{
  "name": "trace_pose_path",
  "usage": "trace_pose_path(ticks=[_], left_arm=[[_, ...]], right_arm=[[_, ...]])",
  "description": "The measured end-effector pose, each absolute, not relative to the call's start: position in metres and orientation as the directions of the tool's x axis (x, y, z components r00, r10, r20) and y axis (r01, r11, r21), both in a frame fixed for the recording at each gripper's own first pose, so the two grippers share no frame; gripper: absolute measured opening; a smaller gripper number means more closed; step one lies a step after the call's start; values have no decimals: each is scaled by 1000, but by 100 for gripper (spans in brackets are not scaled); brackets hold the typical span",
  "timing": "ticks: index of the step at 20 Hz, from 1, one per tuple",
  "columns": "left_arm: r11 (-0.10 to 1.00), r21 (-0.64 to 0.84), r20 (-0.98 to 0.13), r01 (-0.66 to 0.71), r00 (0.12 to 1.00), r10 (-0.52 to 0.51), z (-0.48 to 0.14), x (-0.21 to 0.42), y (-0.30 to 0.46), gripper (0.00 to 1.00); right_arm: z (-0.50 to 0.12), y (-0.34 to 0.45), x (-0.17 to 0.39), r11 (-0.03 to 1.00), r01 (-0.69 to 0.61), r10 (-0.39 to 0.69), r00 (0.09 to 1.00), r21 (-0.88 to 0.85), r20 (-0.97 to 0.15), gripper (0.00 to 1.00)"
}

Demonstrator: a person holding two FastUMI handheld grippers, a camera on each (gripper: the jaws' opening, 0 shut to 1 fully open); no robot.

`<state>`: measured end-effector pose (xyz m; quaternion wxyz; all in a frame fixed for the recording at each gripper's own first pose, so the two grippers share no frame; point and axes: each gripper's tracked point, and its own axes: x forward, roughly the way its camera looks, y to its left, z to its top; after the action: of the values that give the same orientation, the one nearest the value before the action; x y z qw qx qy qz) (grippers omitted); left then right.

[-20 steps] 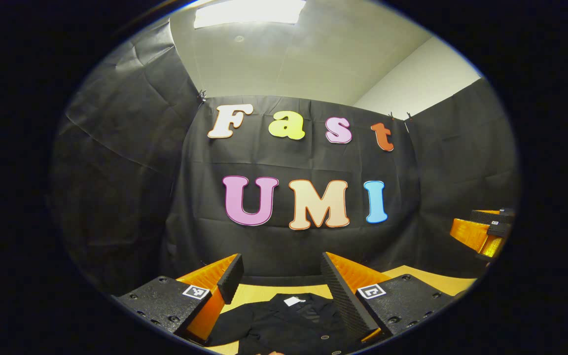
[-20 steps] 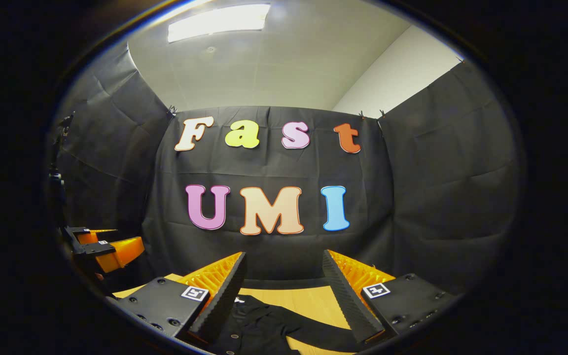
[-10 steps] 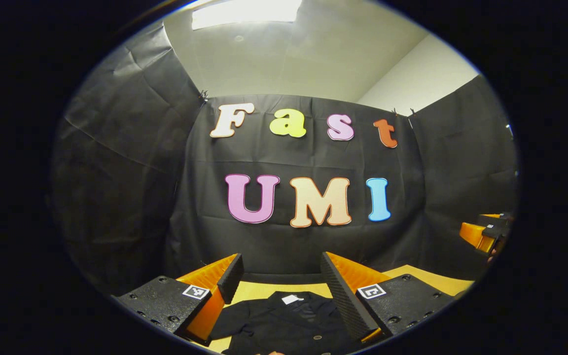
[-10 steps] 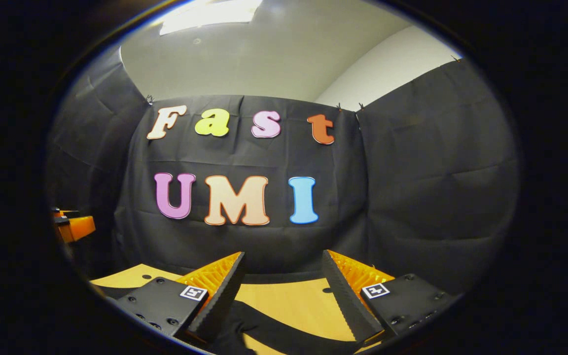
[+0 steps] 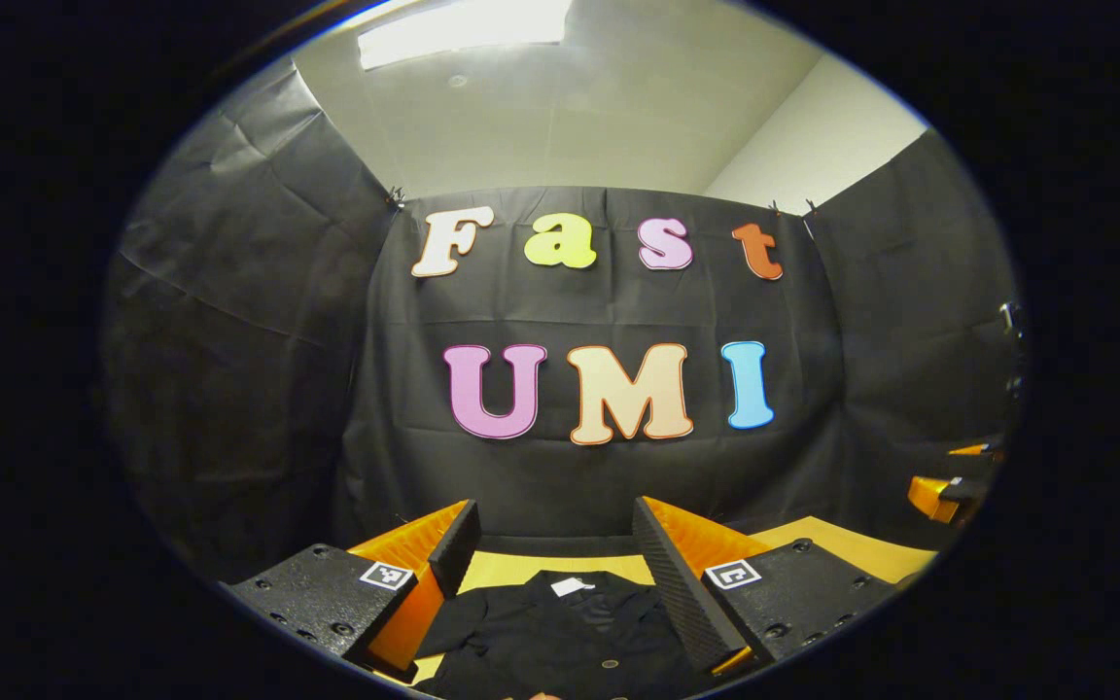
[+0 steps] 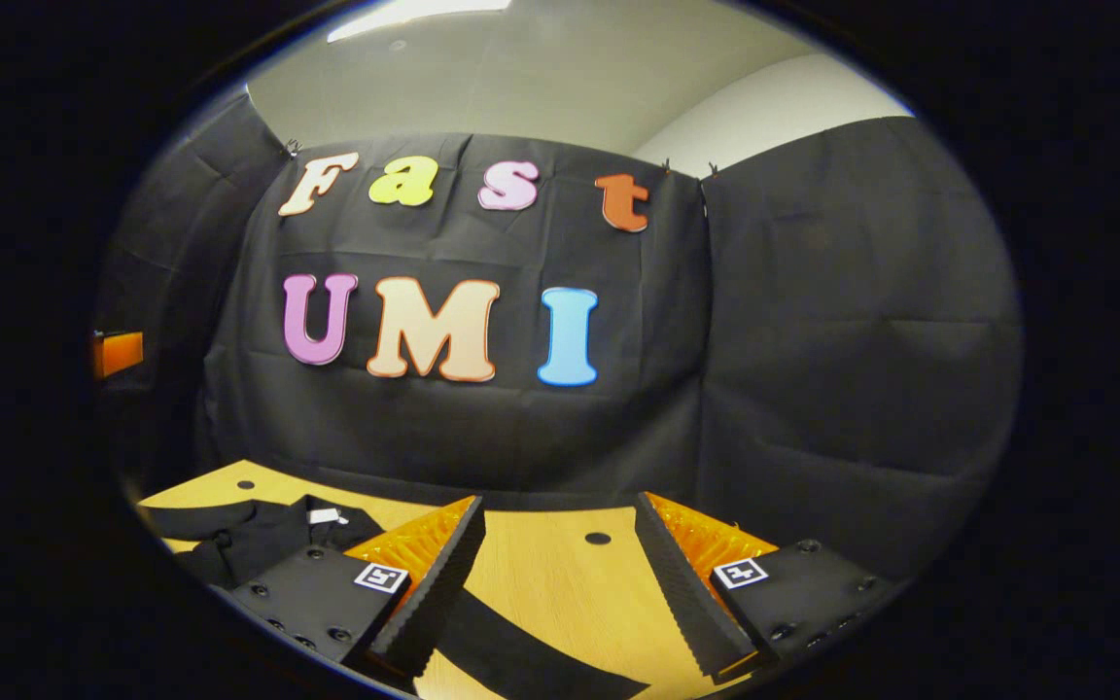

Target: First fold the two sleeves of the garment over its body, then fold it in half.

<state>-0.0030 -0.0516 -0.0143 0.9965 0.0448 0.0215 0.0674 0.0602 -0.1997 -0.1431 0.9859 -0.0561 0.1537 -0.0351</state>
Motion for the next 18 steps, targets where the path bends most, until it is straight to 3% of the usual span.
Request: trace_pose_path(ticks=[11,18], left_arm=[[976,154,-56,-156,984,167,-21,-5,-85,92],[974,153,-78,-166,981,179,-28,-6,-92,92]], right_arm=[[-296,-254,37,983,-54,-64,791,-173,-609,99],[-377,-273,-1,986,-78,-73,596,-149,-800,99]])
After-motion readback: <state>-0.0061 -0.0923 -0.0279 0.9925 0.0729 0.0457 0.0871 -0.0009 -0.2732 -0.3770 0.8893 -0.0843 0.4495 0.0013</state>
